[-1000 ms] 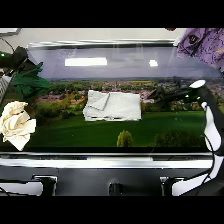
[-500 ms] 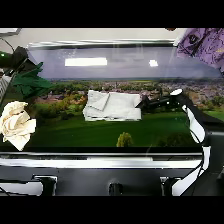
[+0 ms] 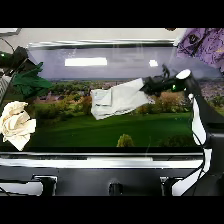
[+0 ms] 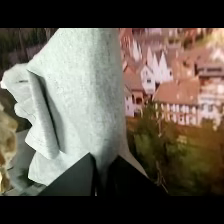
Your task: Fold the clothes and pants, and hang the long-sleeved shirts on hangers.
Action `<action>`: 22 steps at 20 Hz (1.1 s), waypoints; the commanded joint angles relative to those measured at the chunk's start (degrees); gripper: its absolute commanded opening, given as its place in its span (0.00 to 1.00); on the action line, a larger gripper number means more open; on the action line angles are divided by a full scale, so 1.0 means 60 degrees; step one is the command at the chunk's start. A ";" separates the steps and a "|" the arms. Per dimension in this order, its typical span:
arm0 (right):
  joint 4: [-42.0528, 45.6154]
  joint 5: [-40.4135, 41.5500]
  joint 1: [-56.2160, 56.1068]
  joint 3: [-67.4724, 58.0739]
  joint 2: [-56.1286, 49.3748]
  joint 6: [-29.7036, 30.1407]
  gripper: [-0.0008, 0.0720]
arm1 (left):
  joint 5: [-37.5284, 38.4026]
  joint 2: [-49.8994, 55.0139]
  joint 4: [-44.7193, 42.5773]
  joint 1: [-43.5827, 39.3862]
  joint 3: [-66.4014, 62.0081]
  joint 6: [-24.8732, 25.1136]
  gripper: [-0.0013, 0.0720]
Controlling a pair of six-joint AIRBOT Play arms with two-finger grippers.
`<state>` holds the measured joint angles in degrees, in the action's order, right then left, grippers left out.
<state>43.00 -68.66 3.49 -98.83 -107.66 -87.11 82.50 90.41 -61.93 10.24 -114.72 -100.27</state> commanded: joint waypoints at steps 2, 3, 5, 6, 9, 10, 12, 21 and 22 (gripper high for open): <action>0.2619 -0.0146 0.0073 -0.2455 0.0047 -0.2426 0.05 | 0.0004 0.0000 0.0000 0.0007 0.0004 0.0000 0.04; 0.2743 -0.0131 0.0219 -0.2812 0.0047 -0.2830 0.05 | 0.0004 0.0000 0.0000 0.0007 0.0004 0.0000 0.04; 0.2670 -0.0095 0.0681 -0.3260 0.0077 -0.3319 0.05 | 0.0004 0.0000 0.0000 0.0007 0.0004 0.0000 0.04; 0.2652 -0.0091 0.0962 -0.3311 0.0142 -0.3428 0.05 | 0.0004 0.0000 0.0000 0.0007 0.0004 0.0000 0.04; 0.2688 -0.0117 0.1759 -0.3308 0.0368 -0.3512 0.05 | 0.0007 0.0000 0.0000 0.0007 0.0004 0.0000 0.04; 0.2721 -0.0106 0.2040 -0.3308 0.0459 -0.3643 0.05 | 0.0004 0.0000 0.0000 0.0007 0.0004 0.0000 0.04; 0.3078 -0.0004 0.2572 -0.3308 0.0630 -0.3854 0.05 | 0.0004 0.0000 0.0000 0.0007 0.0004 0.0000 0.04; 0.5479 -0.0036 0.4455 -0.3308 0.1614 -0.5796 0.05 | 0.0007 0.0000 0.0000 0.0007 0.0004 -0.0004 0.04; 0.5716 -0.0164 0.4575 -0.3304 0.1730 -0.5927 0.05 | 0.0018 0.0000 0.0000 0.0007 0.0004 -0.0004 0.04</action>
<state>72.01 -68.38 28.18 -118.63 -99.22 -118.63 82.54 90.41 -61.91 10.24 -114.72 -100.27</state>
